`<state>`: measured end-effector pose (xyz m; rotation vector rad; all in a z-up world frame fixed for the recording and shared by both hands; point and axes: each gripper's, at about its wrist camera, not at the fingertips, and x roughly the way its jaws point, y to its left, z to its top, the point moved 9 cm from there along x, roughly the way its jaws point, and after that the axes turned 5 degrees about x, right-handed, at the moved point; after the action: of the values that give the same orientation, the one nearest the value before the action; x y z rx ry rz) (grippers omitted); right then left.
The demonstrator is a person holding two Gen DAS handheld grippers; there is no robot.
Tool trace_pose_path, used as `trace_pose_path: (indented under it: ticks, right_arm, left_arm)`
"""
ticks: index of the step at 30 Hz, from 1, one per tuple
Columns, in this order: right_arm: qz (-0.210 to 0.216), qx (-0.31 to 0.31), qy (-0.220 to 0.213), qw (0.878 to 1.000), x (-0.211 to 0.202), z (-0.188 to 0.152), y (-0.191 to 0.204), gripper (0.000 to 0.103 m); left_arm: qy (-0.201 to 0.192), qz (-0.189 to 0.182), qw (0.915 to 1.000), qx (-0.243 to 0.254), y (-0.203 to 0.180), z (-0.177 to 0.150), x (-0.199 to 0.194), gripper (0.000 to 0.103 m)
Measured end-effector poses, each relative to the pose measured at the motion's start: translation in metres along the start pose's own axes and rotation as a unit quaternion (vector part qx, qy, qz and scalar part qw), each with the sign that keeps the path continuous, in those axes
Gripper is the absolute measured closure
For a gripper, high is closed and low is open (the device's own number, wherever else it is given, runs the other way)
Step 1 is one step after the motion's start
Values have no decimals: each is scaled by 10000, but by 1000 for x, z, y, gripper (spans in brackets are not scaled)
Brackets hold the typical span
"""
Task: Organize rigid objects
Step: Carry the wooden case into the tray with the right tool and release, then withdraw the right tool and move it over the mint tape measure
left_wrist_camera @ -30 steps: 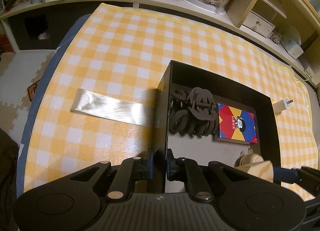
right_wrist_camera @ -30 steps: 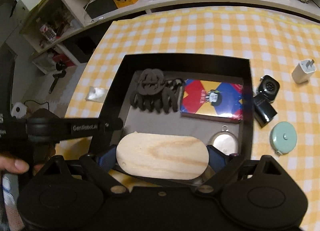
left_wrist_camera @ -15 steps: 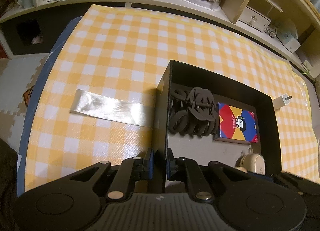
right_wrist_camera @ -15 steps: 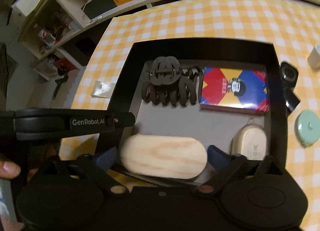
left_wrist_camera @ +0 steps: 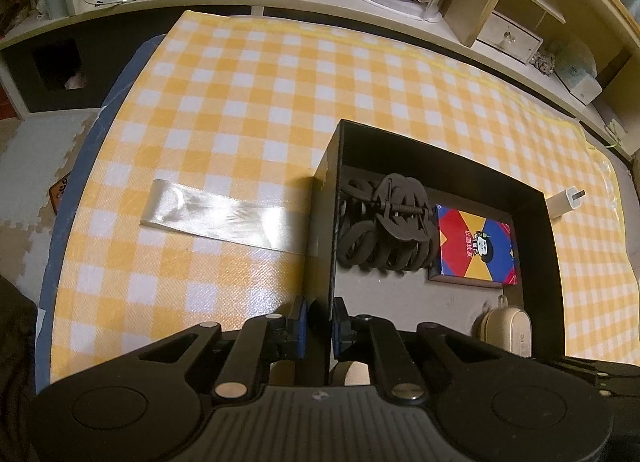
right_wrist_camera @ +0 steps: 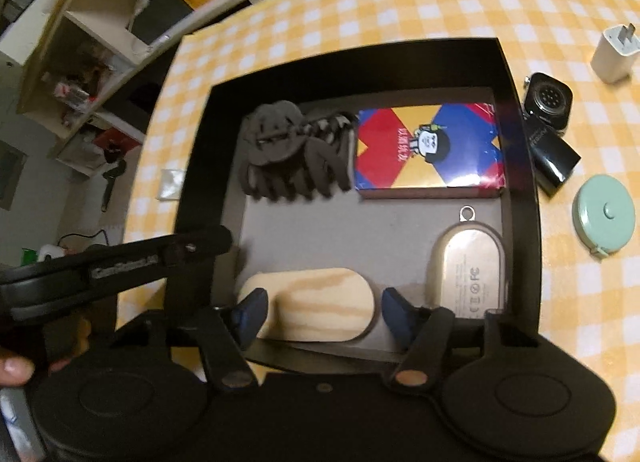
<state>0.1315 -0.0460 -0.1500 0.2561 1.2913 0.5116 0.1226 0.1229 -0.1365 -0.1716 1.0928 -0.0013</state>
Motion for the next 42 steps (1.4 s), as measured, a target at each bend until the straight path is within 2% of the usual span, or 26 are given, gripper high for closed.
trace_pose_path:
  ticks: [5, 8, 15, 20, 27, 32, 36, 38, 42]
  right_arm:
    - [-164, -33, 112, 9998, 9, -1, -1, 50]
    - [95, -25, 369, 9993, 11, -8, 7, 60]
    - [121, -33, 365, 9993, 10, -10, 9, 58]
    - [138, -199, 173, 9996, -7, -8, 10, 57]
    - [220, -601, -298, 9975, -50, 4, 17, 40]
    - [164, -869, -579, 9944, -80, 15, 16, 21]
    - [40, -1157, -797, 9901, -100, 23, 10, 13]
    - [-12, -1216, -893, 9886, -106, 26, 5, 0]
    - [-202, -1322, -1045, 9855, -115, 33, -11, 0]
  left_arm:
    - [-4, -2, 10000, -2, 0, 0, -1, 90]
    - [-6, 0, 10000, 1, 0, 1, -1, 90]
    - [-5, -9, 10000, -12, 1, 1, -1, 91]
    - [-4, -5, 10000, -9, 1, 1, -1, 91]
    - [-8, 0, 10000, -2, 1, 1, -1, 91]
    - [-18, 28, 10000, 15, 1, 2, -1, 91]
    - [-26, 49, 10000, 31, 1, 2, -1, 91]
    - [-34, 67, 10000, 46, 1, 1, -1, 91]
    - [-49, 117, 9999, 109, -2, 0, -2, 91]
